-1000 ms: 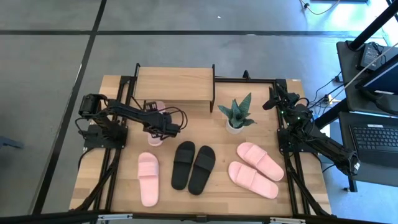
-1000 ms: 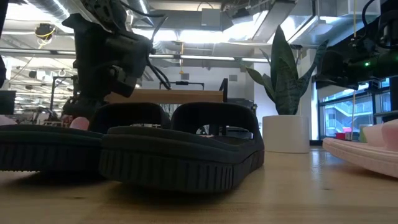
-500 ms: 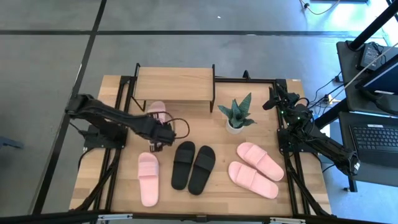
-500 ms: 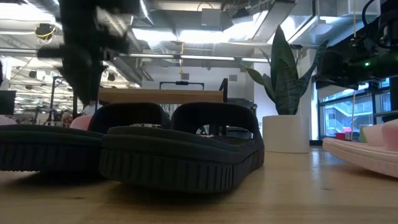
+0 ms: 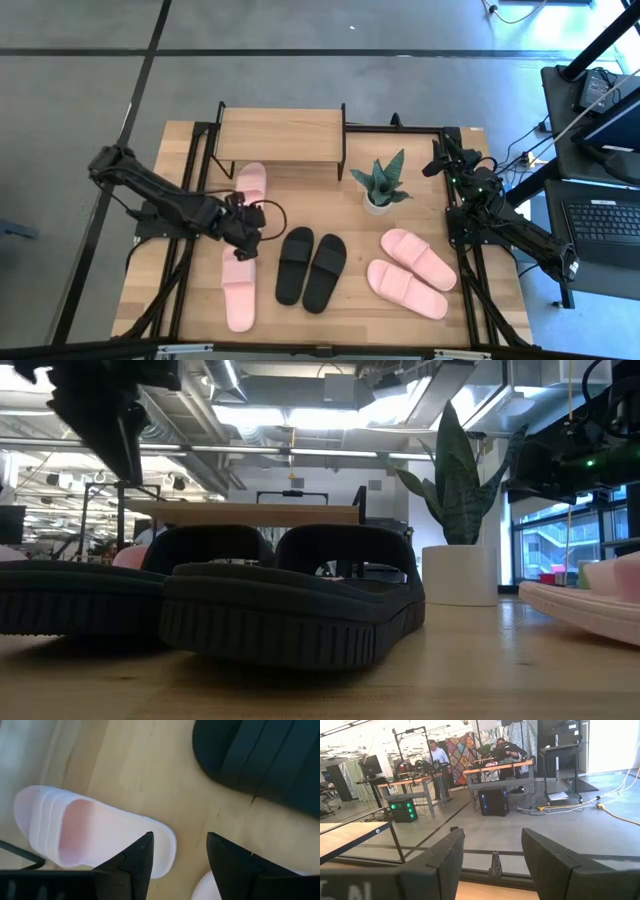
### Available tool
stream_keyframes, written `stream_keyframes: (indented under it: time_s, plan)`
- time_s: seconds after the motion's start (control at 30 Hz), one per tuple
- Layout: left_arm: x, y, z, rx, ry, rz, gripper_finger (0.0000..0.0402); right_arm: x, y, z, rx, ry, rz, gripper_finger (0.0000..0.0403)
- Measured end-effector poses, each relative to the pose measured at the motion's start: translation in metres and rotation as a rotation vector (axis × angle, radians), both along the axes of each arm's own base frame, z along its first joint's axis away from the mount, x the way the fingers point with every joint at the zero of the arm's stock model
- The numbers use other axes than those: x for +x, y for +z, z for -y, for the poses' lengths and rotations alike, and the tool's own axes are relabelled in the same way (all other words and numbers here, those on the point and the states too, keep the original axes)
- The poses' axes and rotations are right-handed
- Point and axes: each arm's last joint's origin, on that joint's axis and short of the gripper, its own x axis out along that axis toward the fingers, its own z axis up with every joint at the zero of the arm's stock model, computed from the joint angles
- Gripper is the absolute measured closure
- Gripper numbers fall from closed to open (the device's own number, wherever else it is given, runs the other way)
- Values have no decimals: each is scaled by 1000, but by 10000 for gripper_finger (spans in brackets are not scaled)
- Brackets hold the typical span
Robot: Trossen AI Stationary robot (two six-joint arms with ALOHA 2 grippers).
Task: Pick and place slides into the shelf
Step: Put the pink slipper under the shelf
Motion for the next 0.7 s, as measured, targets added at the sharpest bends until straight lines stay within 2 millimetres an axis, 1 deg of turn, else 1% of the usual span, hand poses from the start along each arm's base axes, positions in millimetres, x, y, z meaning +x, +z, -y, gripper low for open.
stream_keyframes:
  time_s: [0.1,0.27,0.47,0.6,0.7]
  plan:
    - [1,-11,3,30,-30,-54,229,0,0,0,0,0,0,203]
    - [0,-40,6,57,-42,-124,229,0,0,0,-1,0,-3,203]
    - [-8,-70,3,63,-47,-135,229,0,0,0,-1,0,-3,203]
    - [-16,-82,-4,84,-31,-179,233,0,0,0,-1,0,-3,203]
    - [-17,-88,-7,79,-25,-171,241,0,0,0,-1,0,-3,203]
